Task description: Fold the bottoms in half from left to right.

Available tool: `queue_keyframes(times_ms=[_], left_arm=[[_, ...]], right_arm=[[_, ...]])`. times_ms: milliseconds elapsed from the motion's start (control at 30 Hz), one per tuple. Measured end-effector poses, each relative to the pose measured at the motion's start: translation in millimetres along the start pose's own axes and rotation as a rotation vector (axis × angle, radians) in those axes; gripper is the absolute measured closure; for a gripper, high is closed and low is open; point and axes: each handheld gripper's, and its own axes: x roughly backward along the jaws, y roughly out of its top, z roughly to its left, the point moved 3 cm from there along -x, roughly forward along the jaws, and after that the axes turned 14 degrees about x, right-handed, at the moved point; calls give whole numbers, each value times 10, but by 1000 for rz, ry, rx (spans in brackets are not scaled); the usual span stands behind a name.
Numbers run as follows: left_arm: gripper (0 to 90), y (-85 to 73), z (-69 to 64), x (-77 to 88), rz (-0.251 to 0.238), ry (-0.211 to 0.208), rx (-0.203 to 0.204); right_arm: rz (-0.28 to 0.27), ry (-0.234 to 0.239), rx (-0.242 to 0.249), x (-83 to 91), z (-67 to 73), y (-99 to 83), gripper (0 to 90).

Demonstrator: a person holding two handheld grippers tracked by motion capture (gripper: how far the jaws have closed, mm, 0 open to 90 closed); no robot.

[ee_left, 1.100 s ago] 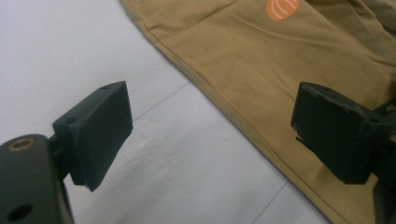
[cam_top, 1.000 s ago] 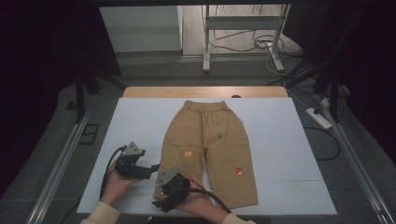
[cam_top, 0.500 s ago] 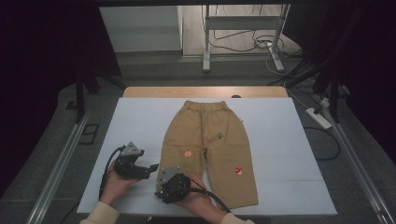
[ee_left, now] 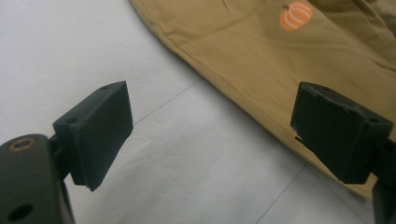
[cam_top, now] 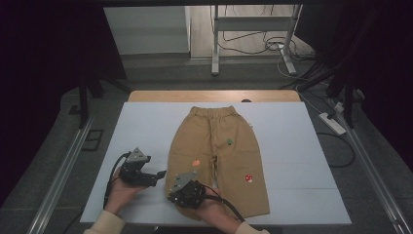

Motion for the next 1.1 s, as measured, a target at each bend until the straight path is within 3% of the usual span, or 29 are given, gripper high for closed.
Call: queue_keyframes(times_ms=[233,400,833,1100], left_arm=[[129,26,-17,-10,-2,-10,4],[132,95,-5,-42,-8,-15,20],[134,291,4,-184,16,-40,36],[138,411,20,-268,17,-33,30]], right_arm=[[-1,34,30,32,107,29,857],[-13,48,16,31,94,13,857],[-20,46,22,66,97,14,857],[-20,47,19,57,97,3,857]])
